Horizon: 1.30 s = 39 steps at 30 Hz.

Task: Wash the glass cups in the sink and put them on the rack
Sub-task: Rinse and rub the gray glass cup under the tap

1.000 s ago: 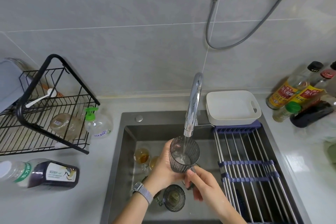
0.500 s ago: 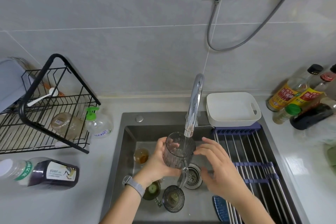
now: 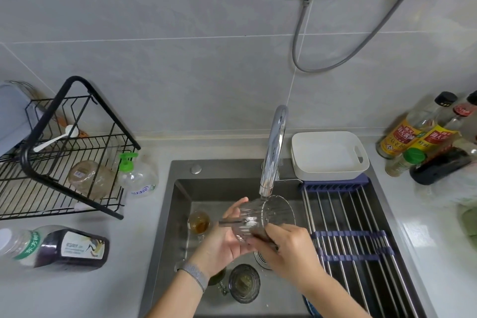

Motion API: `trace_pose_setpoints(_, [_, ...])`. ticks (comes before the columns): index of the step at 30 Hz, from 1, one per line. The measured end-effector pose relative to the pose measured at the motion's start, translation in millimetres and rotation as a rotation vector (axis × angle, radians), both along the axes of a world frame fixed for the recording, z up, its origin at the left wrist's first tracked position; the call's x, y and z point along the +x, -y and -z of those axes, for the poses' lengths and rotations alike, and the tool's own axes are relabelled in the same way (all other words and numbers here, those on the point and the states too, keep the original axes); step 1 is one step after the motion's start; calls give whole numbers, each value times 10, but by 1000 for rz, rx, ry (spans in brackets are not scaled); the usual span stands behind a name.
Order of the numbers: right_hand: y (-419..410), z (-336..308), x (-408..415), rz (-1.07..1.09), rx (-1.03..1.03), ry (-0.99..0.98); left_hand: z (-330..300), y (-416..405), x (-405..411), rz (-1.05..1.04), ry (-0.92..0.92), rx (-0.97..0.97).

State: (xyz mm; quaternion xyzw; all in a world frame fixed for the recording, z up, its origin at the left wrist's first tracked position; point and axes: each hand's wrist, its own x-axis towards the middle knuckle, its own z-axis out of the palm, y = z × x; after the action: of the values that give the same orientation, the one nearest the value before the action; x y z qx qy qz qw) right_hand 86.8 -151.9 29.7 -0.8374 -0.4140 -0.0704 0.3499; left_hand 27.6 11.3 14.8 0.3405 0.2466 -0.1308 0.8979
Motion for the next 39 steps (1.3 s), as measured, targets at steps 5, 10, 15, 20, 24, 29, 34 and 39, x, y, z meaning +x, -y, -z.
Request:
trace_pose_setpoints(5, [7,52,134,-280,-157,145,-5,53,99,-200,-156,-61])
trace_pose_setpoints(10, [138,173,503,-360,-477,157,94,38,110,-160,-307,128])
trace_pose_setpoints(15, [-96,145,348,-200,-424,70,94,52,170,-237,-392,97])
trace_pose_setpoints(20, [-285,164,74,32,-400,-230,80,-23,131,-247,-279,39])
trace_pose_setpoints(24, [-367,82,5,-19,-431,-244,64,-55,119,-299,-224,5])
trace_pose_setpoints(29, [-226,77,196,-295,-291,-4,-1,-99,158,-209,-319,71])
trace_pose_setpoints(34, [-27,198,496,-404,-294,66,17,-137,131,-111,-386,124])
trace_pose_setpoints(39, [-53,358,259,-120,-154,-206,26,-73,131,-14,-299,188])
